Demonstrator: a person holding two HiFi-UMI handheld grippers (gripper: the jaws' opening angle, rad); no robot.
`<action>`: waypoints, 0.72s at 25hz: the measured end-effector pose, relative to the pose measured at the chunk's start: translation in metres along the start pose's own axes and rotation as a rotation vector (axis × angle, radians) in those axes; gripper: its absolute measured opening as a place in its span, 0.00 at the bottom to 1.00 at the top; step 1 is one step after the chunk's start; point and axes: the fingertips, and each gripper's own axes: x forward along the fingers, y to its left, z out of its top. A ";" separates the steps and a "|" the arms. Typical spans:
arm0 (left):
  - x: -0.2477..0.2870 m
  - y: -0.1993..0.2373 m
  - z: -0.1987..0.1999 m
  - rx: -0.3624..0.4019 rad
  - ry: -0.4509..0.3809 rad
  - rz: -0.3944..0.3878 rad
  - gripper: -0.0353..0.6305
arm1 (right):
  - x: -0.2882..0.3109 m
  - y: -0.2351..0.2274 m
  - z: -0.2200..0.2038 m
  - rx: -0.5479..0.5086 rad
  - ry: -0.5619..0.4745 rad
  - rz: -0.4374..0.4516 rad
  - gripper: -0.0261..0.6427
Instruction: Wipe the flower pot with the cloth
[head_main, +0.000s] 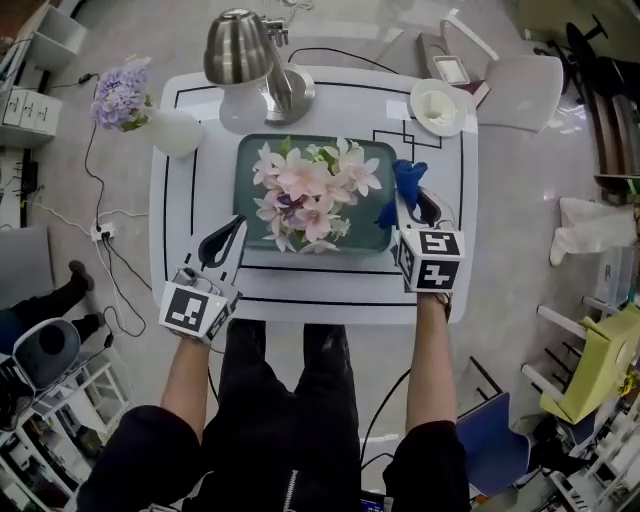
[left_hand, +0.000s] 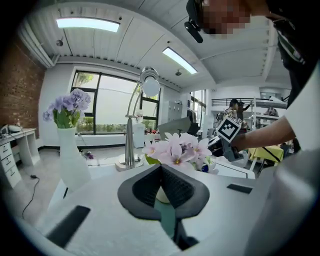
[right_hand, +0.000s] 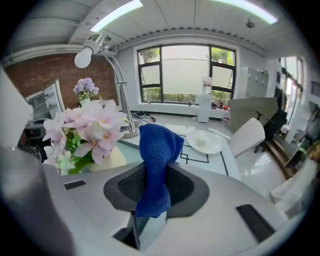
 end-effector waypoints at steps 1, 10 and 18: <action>0.000 -0.002 -0.001 -0.002 0.012 0.021 0.06 | 0.010 0.002 0.007 0.009 -0.011 0.059 0.18; 0.010 -0.004 -0.005 0.003 0.062 0.107 0.06 | 0.082 0.044 0.057 0.025 -0.040 0.353 0.18; 0.008 0.018 -0.007 -0.007 0.065 0.154 0.06 | 0.106 0.078 0.046 -0.017 0.016 0.463 0.18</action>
